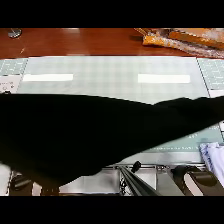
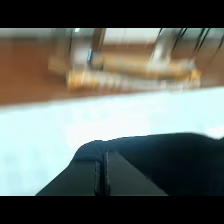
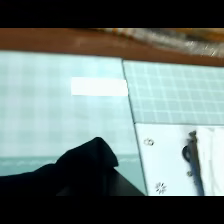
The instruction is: Fold the shirts.
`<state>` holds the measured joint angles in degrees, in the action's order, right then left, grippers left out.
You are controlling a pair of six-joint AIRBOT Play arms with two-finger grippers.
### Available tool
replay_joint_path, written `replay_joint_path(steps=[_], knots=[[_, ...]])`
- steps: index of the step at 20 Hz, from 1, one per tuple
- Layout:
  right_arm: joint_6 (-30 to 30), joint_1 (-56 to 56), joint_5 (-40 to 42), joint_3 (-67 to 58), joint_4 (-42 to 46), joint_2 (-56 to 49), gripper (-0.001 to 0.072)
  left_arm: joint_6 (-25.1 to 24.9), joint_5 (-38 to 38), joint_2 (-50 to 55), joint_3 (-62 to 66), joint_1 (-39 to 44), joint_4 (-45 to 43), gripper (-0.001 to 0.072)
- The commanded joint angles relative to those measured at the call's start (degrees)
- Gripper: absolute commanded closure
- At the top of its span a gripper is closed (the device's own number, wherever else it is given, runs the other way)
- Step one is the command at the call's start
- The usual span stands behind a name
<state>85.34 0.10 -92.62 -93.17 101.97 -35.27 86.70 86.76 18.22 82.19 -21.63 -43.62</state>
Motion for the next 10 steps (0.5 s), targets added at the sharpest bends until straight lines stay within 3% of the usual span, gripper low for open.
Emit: replay_joint_path(steps=[1, 5, 10], knots=[[-1.84, 0.02, -1.16, 4.61, -2.43, -6.56, 0.0680, 1.20, 3.63, -0.02, -11.67, -1.51, -0.98, 0.0683], [-1.86, 0.00, 5.95, 9.55, -3.48, -19.87, 0.0680, -2.23, -4.48, 0.11, -28.63, -1.44, -0.52, 0.0683], [-1.55, 0.00, 13.35, 9.55, -11.28, -37.62, 0.0680, -7.56, -17.44, 5.75, -41.29, -1.42, 5.35, 0.0683]])
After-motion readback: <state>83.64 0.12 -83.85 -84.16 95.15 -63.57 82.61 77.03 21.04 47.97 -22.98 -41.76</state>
